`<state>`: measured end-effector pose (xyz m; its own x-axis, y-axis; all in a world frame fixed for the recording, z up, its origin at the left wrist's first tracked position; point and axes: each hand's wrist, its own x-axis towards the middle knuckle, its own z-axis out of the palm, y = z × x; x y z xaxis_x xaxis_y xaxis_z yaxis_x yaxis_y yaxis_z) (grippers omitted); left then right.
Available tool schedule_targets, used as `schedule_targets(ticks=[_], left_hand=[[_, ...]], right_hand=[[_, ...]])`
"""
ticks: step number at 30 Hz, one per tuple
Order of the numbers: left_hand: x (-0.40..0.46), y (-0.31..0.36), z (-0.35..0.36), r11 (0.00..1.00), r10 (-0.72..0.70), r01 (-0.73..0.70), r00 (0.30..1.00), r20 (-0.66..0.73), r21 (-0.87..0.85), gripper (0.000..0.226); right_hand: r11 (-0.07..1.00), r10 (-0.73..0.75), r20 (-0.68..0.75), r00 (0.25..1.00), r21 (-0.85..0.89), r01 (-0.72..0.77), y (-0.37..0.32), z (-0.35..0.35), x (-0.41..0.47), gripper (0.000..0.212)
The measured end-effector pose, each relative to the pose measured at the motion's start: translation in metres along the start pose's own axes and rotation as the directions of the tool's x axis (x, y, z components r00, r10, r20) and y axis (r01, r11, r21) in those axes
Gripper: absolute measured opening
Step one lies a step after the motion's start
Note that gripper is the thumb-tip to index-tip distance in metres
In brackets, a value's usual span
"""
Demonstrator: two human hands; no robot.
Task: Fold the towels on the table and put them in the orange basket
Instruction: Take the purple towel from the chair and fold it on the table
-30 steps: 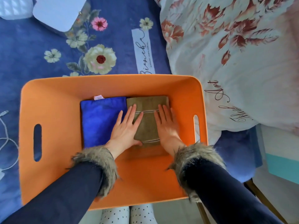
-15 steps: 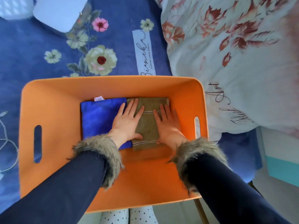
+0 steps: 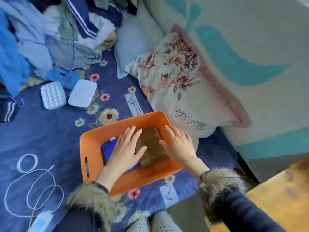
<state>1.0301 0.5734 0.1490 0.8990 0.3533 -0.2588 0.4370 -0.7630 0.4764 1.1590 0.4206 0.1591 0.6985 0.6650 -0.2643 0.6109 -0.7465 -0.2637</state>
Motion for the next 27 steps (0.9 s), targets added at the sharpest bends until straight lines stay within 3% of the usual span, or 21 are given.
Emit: schedule_targets(ticks=[7, 10, 14, 21, 27], left_hand=[[-0.005, 0.044, -0.039, 0.977, 0.212, -0.212, 0.977, 0.030, -0.006, 0.061], [-0.007, 0.068, -0.041, 0.933, 0.356, -0.359, 0.931, 0.082, 0.021, 0.062], [-0.022, 0.112, -0.034, 0.815, 0.570, -0.579, 0.810, 0.139, 0.031, 0.061], [-0.101, 0.196, 0.001, 0.518, 0.827, -0.855, 0.496, 0.267, -0.016, 0.060], [-0.202, 0.254, 0.034, 0.115, 0.940, -0.992, 0.094, 0.328, -0.045, 0.061]], right_hand=[[0.956, 0.281, -0.141, 0.949, -0.048, -0.290, 0.032, -0.061, -0.085, 0.061], [0.886, 0.456, -0.220, 0.862, 0.021, -0.463, 0.038, -0.068, -0.136, 0.061], [0.770, 0.635, -0.277, 0.721, 0.163, -0.616, 0.030, -0.066, -0.210, 0.061], [0.482, 0.868, -0.321, 0.379, 0.365, -0.796, 0.001, -0.050, -0.360, 0.059], [0.193, 0.957, -0.283, 0.063, 0.460, -0.867, -0.045, -0.018, -0.490, 0.059]])
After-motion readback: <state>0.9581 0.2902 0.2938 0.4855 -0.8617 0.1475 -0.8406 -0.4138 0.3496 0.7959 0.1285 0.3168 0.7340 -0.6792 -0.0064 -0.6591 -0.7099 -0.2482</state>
